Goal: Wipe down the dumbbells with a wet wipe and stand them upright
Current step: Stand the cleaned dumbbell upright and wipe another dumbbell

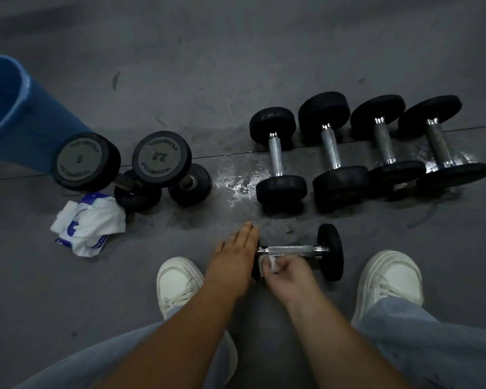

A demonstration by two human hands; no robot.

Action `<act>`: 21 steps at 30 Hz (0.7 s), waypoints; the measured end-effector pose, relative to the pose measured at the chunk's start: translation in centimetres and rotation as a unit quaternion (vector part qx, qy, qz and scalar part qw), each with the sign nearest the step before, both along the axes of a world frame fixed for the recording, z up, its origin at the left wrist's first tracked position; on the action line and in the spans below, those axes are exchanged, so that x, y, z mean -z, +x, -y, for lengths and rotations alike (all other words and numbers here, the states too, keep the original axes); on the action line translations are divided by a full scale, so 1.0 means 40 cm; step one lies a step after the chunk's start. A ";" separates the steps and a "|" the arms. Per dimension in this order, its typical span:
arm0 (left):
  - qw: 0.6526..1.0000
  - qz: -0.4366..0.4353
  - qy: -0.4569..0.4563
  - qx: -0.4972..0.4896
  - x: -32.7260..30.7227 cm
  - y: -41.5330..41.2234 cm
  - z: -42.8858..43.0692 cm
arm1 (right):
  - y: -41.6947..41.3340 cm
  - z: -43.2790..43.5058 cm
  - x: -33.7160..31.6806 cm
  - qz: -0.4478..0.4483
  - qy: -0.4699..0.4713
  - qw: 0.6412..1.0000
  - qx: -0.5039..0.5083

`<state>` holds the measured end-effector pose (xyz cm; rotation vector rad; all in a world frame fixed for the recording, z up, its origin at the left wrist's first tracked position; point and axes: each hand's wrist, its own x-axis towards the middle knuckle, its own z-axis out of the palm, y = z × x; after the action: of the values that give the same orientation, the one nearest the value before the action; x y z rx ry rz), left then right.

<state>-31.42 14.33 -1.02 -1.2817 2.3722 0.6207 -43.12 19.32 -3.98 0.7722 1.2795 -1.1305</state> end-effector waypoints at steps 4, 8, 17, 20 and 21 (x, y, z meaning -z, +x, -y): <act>1.000 -0.011 -0.007 0.000 -0.005 -0.006 -0.001 | 0.045 -0.022 0.027 0.031 -0.041 0.998 -0.022; 1.000 -0.011 -0.002 -0.006 -0.001 -0.002 -0.013 | 0.073 -0.029 0.042 -0.104 -0.046 0.986 -0.123; 0.999 -0.024 -0.027 -0.015 0.006 -0.005 -0.015 | 0.104 0.026 0.048 -0.013 -0.017 1.000 -0.013; 0.999 -0.032 -0.027 -0.022 0.011 -0.001 -0.022 | 0.105 0.007 0.046 -0.048 0.000 0.998 -0.035; 0.999 -0.035 -0.026 -0.022 0.013 -0.001 -0.024 | 0.099 0.026 0.049 -0.026 0.004 0.999 -0.028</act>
<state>-31.45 15.27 -1.56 -1.3592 2.4371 0.6301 -39.17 18.26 -5.94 0.7119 1.3417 -1.1066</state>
